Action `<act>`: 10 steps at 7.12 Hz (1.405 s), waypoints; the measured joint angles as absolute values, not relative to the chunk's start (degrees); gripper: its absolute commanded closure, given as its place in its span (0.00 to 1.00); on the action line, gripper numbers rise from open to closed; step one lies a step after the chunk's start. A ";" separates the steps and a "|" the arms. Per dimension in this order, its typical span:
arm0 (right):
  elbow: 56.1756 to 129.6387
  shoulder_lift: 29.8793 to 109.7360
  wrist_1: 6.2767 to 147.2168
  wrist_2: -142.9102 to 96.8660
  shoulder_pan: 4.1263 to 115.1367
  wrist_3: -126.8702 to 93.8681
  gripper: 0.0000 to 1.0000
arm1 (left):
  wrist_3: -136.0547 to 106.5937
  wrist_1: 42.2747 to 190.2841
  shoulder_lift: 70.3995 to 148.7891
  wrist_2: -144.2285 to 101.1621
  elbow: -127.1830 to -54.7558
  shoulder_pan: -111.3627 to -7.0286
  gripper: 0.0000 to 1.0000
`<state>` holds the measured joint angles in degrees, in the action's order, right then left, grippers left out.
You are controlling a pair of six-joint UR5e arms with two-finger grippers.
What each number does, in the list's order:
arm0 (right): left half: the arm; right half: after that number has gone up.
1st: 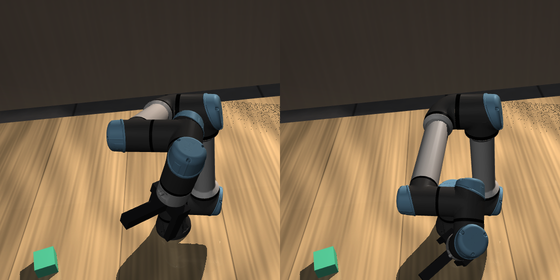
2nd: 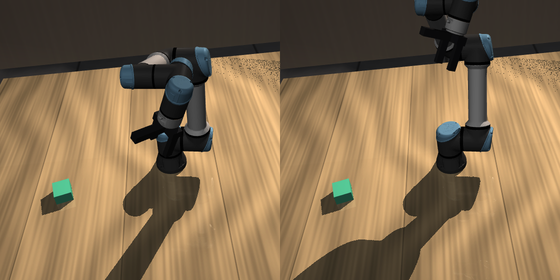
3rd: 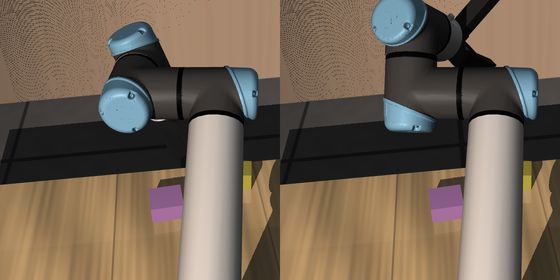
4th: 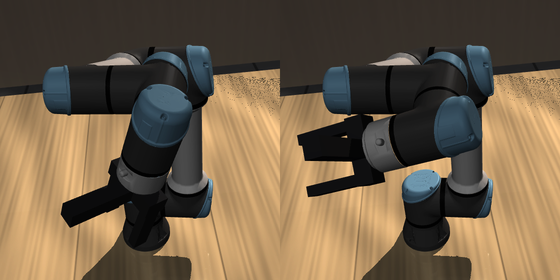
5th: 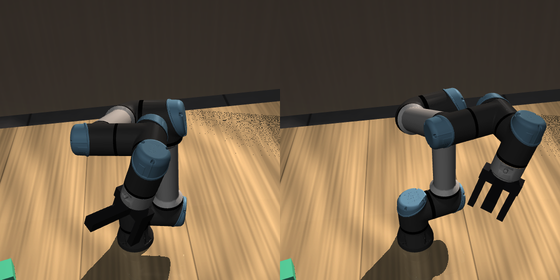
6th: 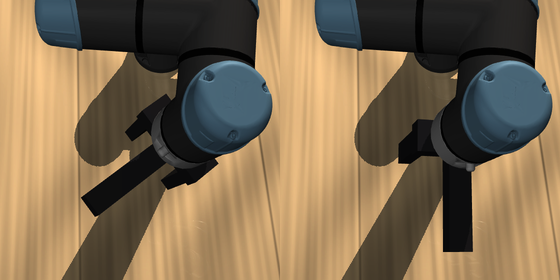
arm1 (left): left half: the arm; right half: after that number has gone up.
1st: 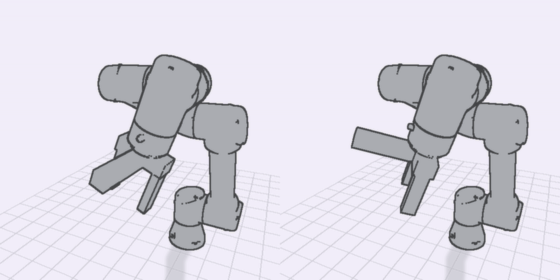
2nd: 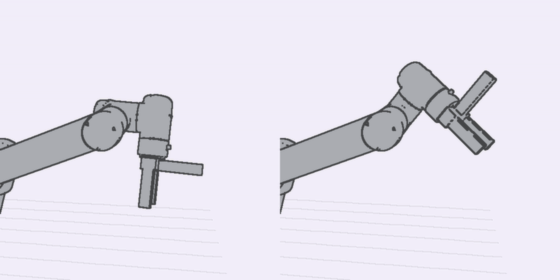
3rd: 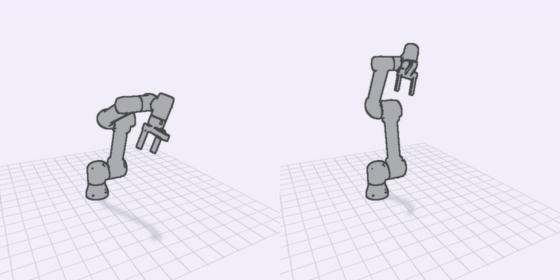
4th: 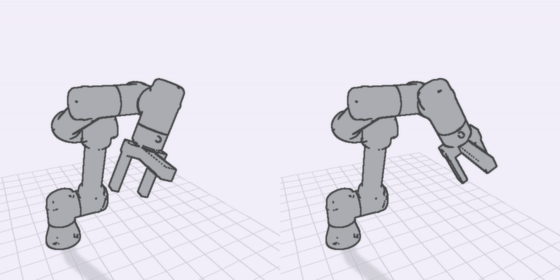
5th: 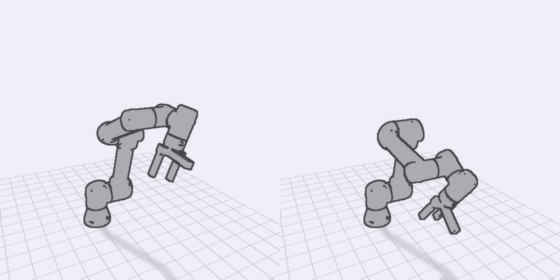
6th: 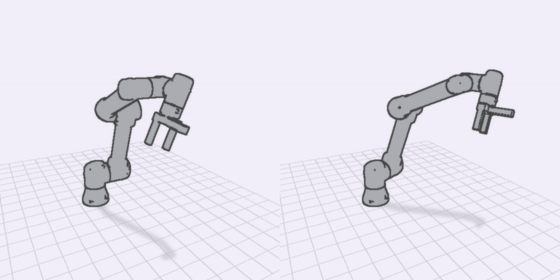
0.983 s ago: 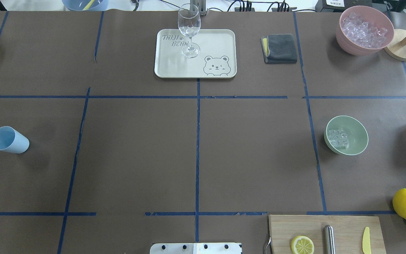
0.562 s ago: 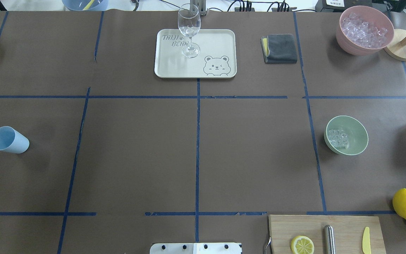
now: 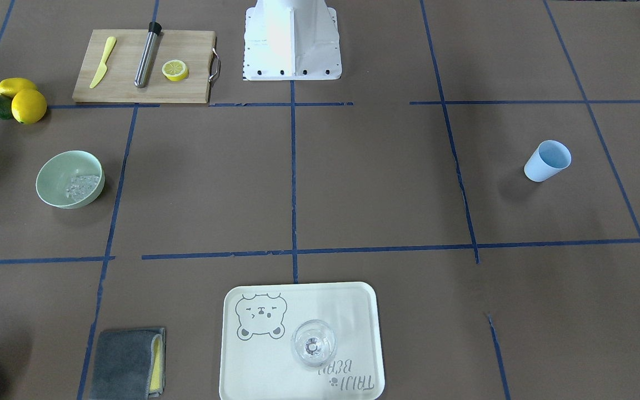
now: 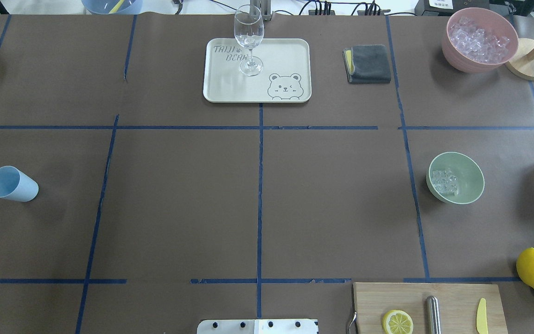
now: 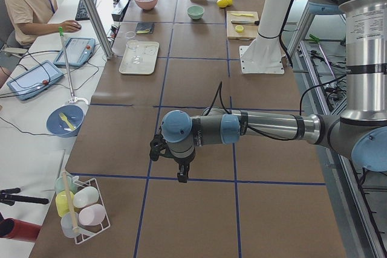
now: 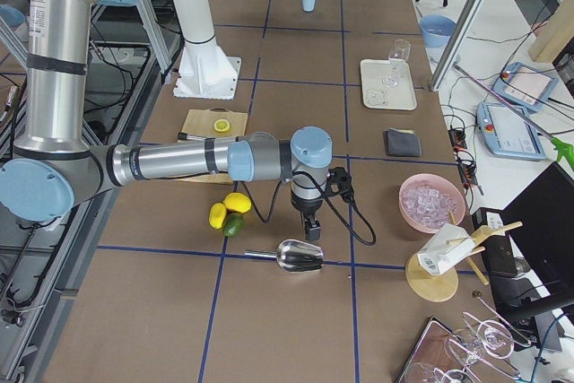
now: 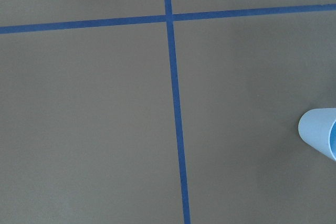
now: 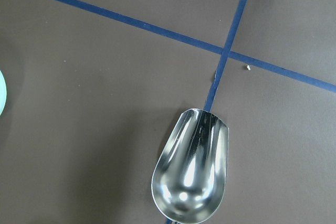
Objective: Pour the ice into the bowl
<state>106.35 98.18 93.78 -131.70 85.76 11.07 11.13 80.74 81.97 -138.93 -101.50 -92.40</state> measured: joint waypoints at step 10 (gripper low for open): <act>104.86 98.66 93.91 -132.93 85.78 11.13 0.00 | 9.41 80.96 83.45 -139.17 -98.89 -92.94 0.00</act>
